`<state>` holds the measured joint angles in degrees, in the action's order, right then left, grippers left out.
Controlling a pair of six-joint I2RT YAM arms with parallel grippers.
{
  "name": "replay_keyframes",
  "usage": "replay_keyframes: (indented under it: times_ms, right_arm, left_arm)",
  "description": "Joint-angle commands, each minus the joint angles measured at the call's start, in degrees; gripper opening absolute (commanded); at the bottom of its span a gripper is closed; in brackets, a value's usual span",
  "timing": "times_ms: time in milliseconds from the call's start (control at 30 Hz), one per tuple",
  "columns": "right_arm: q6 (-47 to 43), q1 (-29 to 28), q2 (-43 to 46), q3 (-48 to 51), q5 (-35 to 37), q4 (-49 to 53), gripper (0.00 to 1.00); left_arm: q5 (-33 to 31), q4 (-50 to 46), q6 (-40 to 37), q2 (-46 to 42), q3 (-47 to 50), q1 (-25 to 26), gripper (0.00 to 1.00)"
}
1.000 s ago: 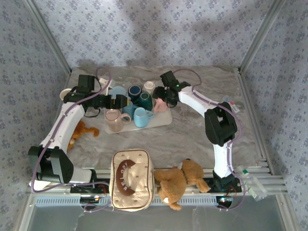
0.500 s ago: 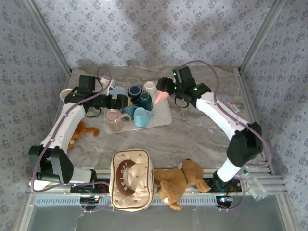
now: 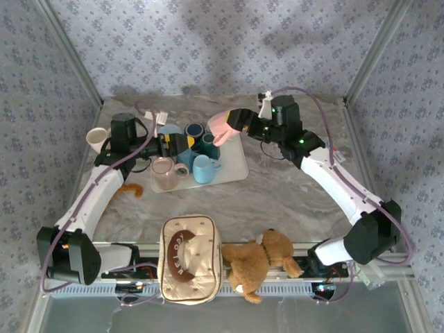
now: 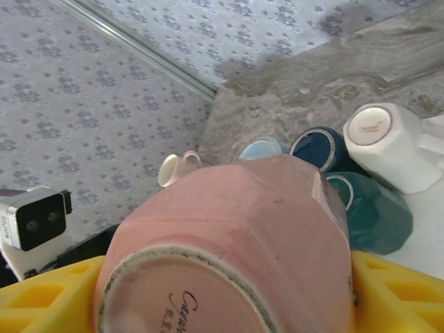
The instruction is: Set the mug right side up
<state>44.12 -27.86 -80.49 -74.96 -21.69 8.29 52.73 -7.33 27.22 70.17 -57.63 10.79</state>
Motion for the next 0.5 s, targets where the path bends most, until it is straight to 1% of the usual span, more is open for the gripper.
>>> replay_keyframes:
  times_ms: [0,133,200,300,333,467]
  right_arm:
    - [1.74,1.52,4.39,-0.26,-4.93,-9.10,0.65]
    - [1.93,3.05,5.49,-0.10,-8.63,-10.94,0.65]
    - [2.11,3.90,5.63,-0.09,-11.39,-12.66,0.65]
    - [2.12,4.86,5.89,0.50,-15.79,-15.56,0.65]
    - [2.19,5.20,5.91,0.73,-17.15,-16.41,0.65]
    - [2.53,6.52,5.79,1.30,-19.70,-18.11,0.65]
  left_arm:
    - [1.40,13.70,10.44,-2.88,2.02,0.03,1.00]
    - [2.05,15.29,13.13,-1.74,1.06,0.02,1.00]
    - [4.25,15.14,15.64,0.23,-1.22,0.05,0.99]
    - [8.27,21.57,22.47,2.92,-2.64,0.02,0.99]
    - [8.53,23.95,25.22,3.32,-2.75,0.02,0.99]
    - [7.73,30.03,31.47,3.55,-2.69,0.02,1.00]
